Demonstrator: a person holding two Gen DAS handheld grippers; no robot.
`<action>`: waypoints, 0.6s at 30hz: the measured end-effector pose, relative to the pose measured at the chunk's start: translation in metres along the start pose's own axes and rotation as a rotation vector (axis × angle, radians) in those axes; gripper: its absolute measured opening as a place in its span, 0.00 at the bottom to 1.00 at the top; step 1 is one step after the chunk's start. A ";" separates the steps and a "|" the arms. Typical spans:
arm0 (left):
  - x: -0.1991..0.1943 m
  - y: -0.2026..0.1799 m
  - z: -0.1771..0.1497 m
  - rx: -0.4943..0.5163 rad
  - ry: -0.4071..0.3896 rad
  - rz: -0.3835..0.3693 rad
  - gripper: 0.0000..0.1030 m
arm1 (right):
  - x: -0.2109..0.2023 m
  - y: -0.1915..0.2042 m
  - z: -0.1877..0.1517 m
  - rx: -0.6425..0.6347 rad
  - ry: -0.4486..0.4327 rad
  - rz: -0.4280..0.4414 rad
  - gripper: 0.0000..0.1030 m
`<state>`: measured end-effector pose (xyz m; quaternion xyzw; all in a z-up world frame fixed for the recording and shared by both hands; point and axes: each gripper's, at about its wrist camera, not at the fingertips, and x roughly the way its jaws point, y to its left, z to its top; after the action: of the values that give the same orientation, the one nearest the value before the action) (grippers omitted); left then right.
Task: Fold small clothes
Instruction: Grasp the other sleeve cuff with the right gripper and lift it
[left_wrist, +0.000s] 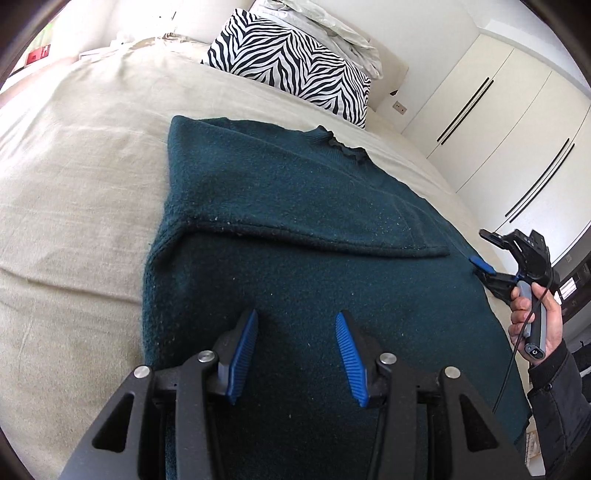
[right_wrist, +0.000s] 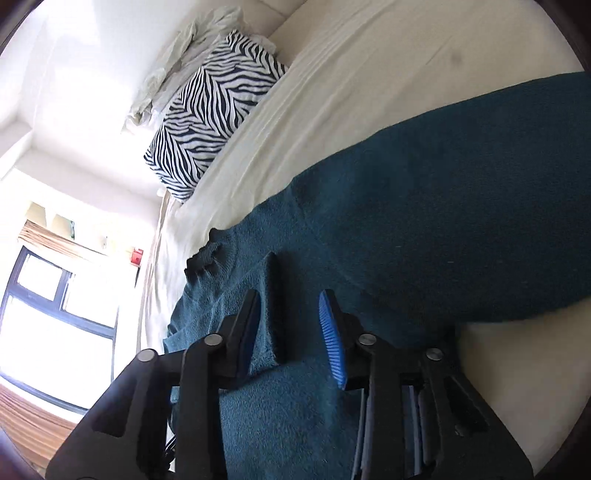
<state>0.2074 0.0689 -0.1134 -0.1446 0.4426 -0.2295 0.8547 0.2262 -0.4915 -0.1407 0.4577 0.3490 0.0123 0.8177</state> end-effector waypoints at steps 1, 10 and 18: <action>-0.002 0.000 -0.001 -0.007 -0.004 -0.003 0.47 | -0.024 -0.016 0.001 0.035 -0.054 0.011 0.61; -0.031 -0.007 0.004 -0.125 -0.063 -0.011 0.72 | -0.183 -0.175 0.026 0.428 -0.363 -0.090 0.56; -0.025 -0.021 0.021 -0.192 -0.047 -0.072 0.72 | -0.188 -0.233 0.080 0.571 -0.483 -0.047 0.38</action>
<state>0.2071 0.0652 -0.0751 -0.2469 0.4367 -0.2132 0.8384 0.0605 -0.7497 -0.1847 0.6489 0.1459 -0.2127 0.7158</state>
